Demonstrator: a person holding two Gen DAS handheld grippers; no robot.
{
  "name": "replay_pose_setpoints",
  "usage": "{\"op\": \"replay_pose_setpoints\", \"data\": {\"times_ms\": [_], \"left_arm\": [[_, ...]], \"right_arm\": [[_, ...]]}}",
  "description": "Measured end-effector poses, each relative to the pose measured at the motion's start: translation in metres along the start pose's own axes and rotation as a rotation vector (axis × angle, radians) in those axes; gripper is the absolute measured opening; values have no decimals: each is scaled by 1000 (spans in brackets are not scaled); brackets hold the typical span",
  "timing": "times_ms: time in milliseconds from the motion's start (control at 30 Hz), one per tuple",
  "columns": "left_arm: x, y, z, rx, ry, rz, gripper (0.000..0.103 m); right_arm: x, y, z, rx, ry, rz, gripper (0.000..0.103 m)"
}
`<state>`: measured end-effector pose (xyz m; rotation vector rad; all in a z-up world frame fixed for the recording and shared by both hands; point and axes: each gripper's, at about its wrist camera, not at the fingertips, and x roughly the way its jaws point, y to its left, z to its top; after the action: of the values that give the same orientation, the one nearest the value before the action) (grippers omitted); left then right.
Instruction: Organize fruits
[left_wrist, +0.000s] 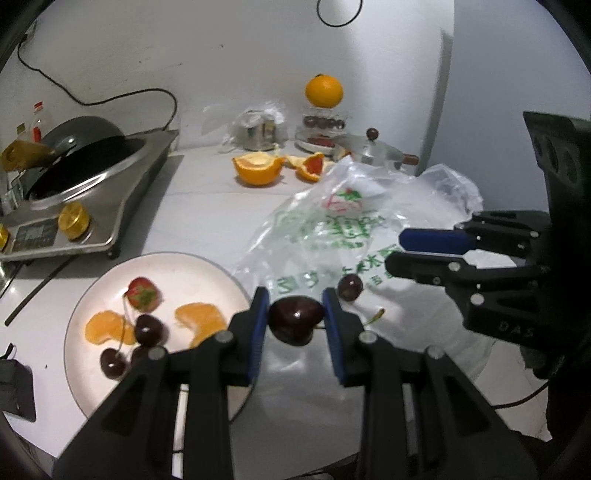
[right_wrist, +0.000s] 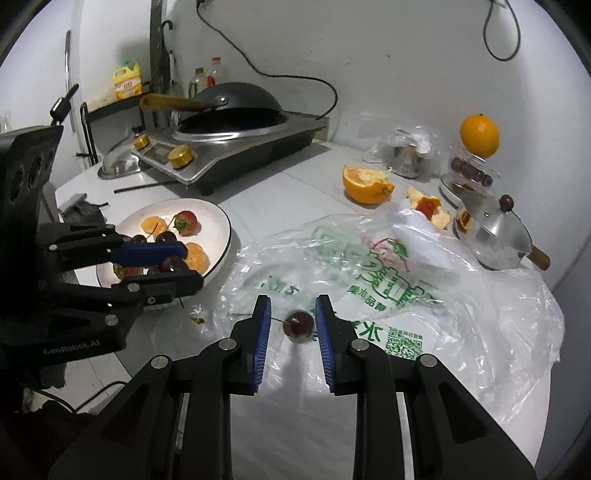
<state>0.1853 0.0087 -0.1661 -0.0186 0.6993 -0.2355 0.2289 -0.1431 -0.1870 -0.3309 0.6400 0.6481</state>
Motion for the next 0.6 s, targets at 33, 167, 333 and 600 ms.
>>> {"op": "replay_pose_setpoints", "data": {"times_ms": [33,167,333,600], "left_arm": [[1,2,-1,-2,2,1,30],[-3,9,-3,-11,-5,0,30],[-7,19,-4,-28,-14,14,30],[-5,30,-4,-44,-8,36,30]], "right_arm": [[2,0,1,5,4,-6,26],[8,-5,-1,25,23,-19,26],[25,-6,-6,40,63,-24,27],[46,-21,-21,112,127,-15,27]]}}
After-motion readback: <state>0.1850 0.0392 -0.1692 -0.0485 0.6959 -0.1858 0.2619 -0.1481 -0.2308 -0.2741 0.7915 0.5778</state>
